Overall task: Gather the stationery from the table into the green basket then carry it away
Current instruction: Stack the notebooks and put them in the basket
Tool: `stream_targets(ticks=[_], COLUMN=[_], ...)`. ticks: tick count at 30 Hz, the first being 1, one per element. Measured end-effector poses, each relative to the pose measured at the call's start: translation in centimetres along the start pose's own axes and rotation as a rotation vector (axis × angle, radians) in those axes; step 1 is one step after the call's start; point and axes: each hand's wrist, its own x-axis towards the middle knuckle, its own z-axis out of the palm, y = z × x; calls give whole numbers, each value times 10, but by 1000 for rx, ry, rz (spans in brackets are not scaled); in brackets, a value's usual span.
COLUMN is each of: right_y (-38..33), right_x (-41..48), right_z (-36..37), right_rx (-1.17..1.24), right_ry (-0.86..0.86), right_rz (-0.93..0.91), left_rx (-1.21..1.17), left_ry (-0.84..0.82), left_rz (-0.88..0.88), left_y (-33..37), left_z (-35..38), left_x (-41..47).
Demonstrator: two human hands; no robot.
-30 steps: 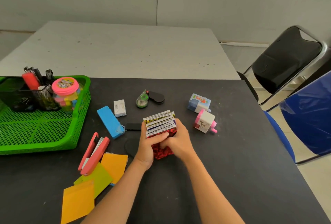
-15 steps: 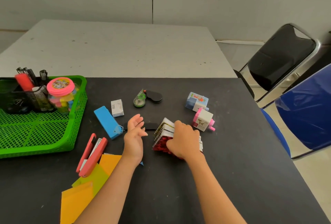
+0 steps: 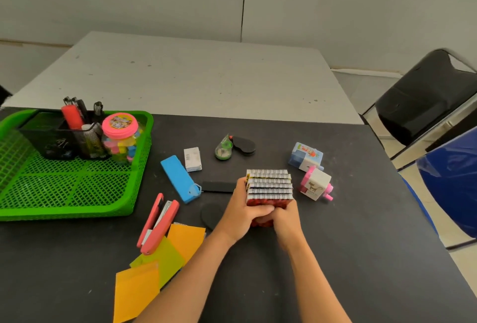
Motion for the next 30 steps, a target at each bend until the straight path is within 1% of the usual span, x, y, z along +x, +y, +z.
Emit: stream_targets(ticks=[3,4,5,8,10,12,14,15,18,19,21,23,24,26,30], right_y=[-31,-42,-53,-77,-86,-92,-99,-102,-96,-92,-83,-69,-61,-47,-36], right_x=[1,0,0,1,2,4,3,3,13,16,19,20,20,20,12], right_z=[31,47,63,121,161,195,231,246,289,302,321,330,336,342,338], right_rx=[-23,-26,-24,-44,-79,-102,-91,-70,-8,-11,-43,-28,-20,-121,-534], right_ry=[-49,-83,-121,-189,-209,-230,-288,-321,-345,-332,-287,-260,-236,-153,-44], right_rz=[-61,-85,-107,-155,-161,-146,-85,-32,192,264,378,438,455,417,204], left_rx=[57,61,47,-30,-35,-42,-91,-142,-311,-313,-261,-236,-237,-258,-234], left_ry=[21,51,117,384,472,519,552,535,393,375,398,442,447,429,378], left_rz=[121,173,228,376,403,382,314,257,34,-21,-124,-234,-290,-392,-519], left_y=[28,38,47,71,85,97,106,110,109,104,91,80,75,65,37], left_z=[-35,-49,-61,-95,-122,-155,-193,-210,-255,-268,-287,-296,-304,-314,-323], left_x=[0,-1,-4,-17,-27,-33,-36,-39,-45,-47,-47,-42,-38,-31,-18])
